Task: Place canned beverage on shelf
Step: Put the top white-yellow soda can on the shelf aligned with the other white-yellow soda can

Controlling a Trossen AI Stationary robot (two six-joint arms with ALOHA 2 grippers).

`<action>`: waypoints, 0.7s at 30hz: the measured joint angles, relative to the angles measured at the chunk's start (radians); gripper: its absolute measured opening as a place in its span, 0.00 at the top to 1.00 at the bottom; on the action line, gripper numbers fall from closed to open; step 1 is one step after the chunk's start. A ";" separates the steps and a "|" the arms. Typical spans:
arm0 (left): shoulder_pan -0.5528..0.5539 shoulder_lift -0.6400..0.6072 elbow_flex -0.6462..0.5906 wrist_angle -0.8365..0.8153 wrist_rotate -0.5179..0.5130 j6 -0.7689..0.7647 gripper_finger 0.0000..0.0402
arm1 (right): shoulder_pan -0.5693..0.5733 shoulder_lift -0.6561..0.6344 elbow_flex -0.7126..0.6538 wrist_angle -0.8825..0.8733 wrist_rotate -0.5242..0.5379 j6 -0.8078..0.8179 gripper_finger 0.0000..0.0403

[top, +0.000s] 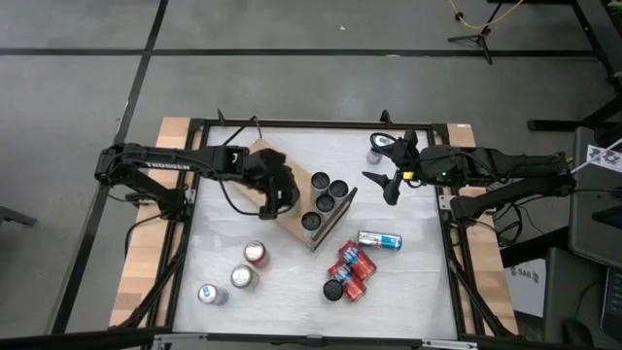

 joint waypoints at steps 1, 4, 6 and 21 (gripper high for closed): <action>0.000 0.000 0.000 0.010 -0.001 0.016 0.40 | 0.000 0.000 0.000 0.000 0.000 0.000 0.20; 0.000 0.000 0.000 0.032 -0.002 0.045 0.40 | 0.000 0.000 0.000 0.000 -0.003 0.001 0.20; 0.000 0.000 0.000 0.041 -0.002 0.048 0.40 | 0.000 0.000 0.000 0.000 -0.021 0.001 0.20; 0.000 0.000 0.000 0.048 -0.050 0.046 0.40 | 0.000 0.000 0.000 0.000 -0.079 0.001 0.20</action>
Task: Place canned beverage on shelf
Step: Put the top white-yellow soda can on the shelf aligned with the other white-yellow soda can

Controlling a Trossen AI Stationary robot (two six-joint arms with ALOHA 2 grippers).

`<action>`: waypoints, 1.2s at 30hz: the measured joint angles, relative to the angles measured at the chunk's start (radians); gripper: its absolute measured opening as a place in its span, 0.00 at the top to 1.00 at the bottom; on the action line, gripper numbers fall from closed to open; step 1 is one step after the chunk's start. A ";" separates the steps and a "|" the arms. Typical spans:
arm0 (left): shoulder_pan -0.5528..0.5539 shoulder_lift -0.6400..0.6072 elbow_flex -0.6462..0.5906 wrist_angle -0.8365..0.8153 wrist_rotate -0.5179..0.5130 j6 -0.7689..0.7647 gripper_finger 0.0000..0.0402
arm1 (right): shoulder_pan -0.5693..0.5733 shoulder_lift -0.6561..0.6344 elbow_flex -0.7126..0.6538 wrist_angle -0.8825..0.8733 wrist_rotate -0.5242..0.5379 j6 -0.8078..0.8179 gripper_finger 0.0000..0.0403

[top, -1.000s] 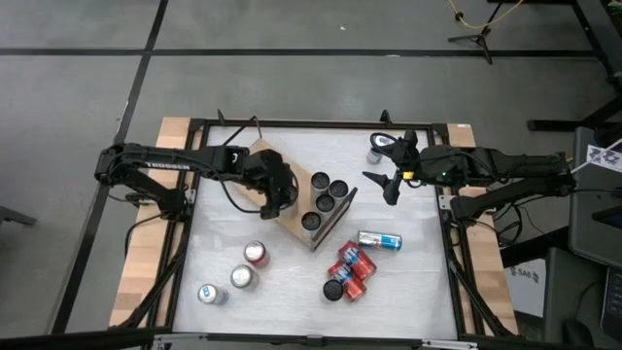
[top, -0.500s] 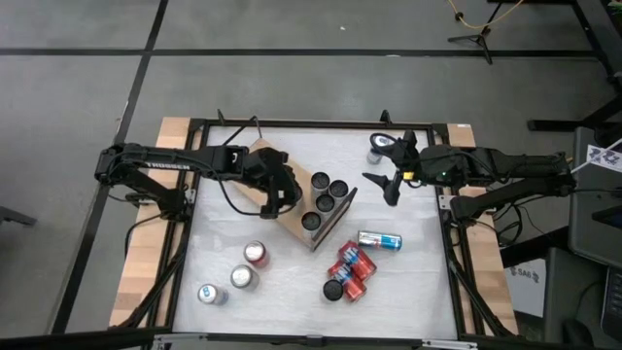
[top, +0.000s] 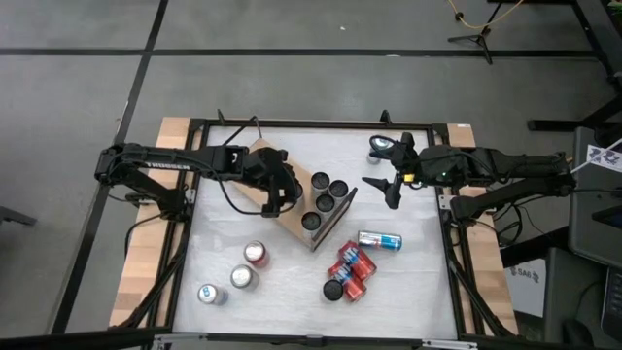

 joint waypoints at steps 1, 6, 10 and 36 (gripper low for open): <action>0.000 0.000 0.000 0.000 -0.014 0.000 0.40 | 0.000 0.000 0.000 0.000 0.000 0.000 0.20; 0.000 0.000 0.000 0.000 -0.073 -0.001 0.40 | 0.000 0.000 0.000 0.000 0.000 0.000 0.20; 0.000 0.000 0.000 0.000 -0.074 -0.002 0.40 | 0.000 0.000 0.000 0.000 0.000 0.000 0.20; 0.000 -0.003 0.003 0.005 -0.094 -0.001 0.24 | 0.000 0.000 0.000 0.000 0.000 -0.001 0.20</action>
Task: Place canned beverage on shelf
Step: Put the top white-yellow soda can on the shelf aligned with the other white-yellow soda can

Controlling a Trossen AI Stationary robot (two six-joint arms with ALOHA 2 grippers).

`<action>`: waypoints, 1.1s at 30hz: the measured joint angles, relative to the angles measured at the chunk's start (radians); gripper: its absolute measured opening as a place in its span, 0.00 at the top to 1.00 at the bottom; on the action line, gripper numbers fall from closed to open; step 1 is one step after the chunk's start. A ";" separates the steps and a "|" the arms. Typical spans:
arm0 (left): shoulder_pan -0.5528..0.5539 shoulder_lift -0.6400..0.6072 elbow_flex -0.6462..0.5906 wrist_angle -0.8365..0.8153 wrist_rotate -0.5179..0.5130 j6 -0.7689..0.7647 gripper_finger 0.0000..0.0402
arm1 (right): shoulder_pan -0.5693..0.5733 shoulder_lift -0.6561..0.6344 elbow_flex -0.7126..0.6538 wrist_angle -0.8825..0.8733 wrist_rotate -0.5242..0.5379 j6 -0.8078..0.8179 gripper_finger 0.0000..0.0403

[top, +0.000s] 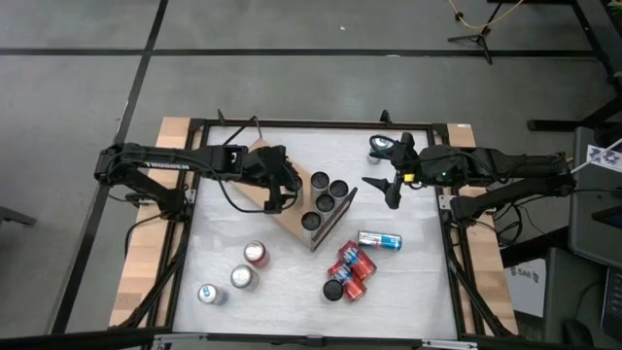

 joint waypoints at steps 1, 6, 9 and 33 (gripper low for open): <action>0.000 -0.001 0.000 0.003 -0.005 0.000 0.24 | 0.000 0.000 0.000 0.000 0.000 0.000 0.20; 0.000 -0.016 0.000 0.036 -0.024 -0.007 0.23 | 0.000 0.000 0.000 0.000 0.000 0.000 0.20; 0.000 -0.030 0.000 0.059 -0.025 -0.008 0.24 | 0.000 0.000 0.000 -0.001 0.000 0.000 0.20; -0.052 -0.122 -0.001 0.115 -0.029 -0.250 0.24 | 0.000 0.000 0.000 -0.026 0.000 0.000 0.20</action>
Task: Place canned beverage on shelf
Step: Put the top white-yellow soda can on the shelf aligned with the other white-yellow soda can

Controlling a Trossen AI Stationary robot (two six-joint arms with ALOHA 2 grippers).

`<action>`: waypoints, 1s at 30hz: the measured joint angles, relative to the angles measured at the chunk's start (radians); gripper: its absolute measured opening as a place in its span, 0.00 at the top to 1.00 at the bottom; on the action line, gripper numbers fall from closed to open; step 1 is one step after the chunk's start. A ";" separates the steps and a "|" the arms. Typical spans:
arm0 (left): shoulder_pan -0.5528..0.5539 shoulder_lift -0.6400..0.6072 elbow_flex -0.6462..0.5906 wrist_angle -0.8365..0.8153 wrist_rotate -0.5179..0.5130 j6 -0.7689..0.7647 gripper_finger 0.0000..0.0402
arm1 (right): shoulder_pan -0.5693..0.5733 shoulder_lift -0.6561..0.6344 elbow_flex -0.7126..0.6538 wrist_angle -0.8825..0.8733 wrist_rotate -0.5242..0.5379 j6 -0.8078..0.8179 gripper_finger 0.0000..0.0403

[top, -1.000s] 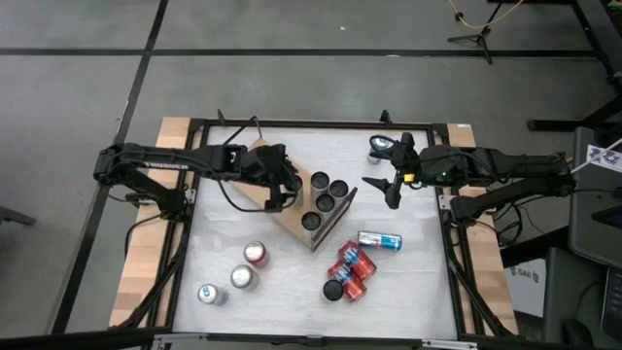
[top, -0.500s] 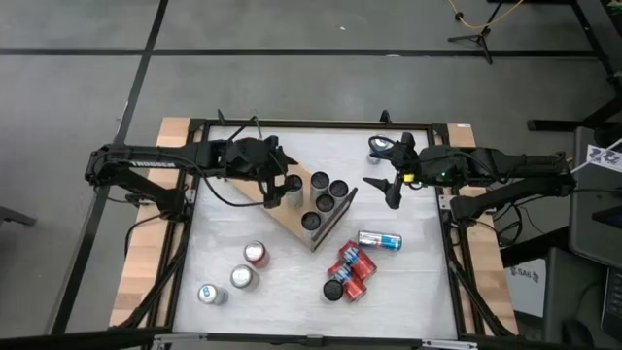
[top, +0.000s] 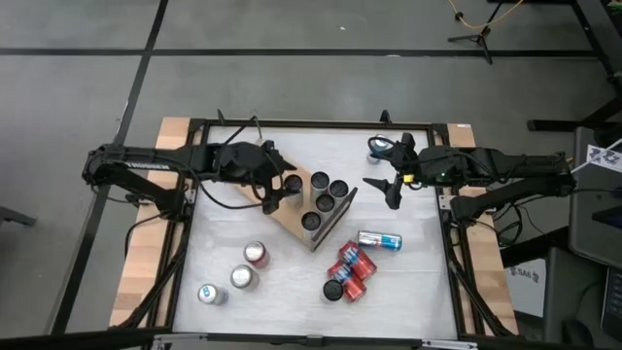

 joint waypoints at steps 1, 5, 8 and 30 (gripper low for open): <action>-0.008 0.000 0.000 0.001 -0.020 -0.017 0.24 | 0.000 0.000 0.000 0.000 0.000 0.000 0.20; -0.042 0.000 0.000 0.000 -0.174 -0.152 0.24 | 0.000 0.000 0.000 0.000 0.000 0.000 0.20; -0.070 0.000 0.000 0.000 -0.248 -0.223 0.24 | 0.000 0.000 0.000 0.000 0.000 0.000 0.20; -0.168 0.194 0.000 -0.023 -0.621 -0.507 0.24 | 0.000 0.000 0.000 0.000 0.000 0.000 0.20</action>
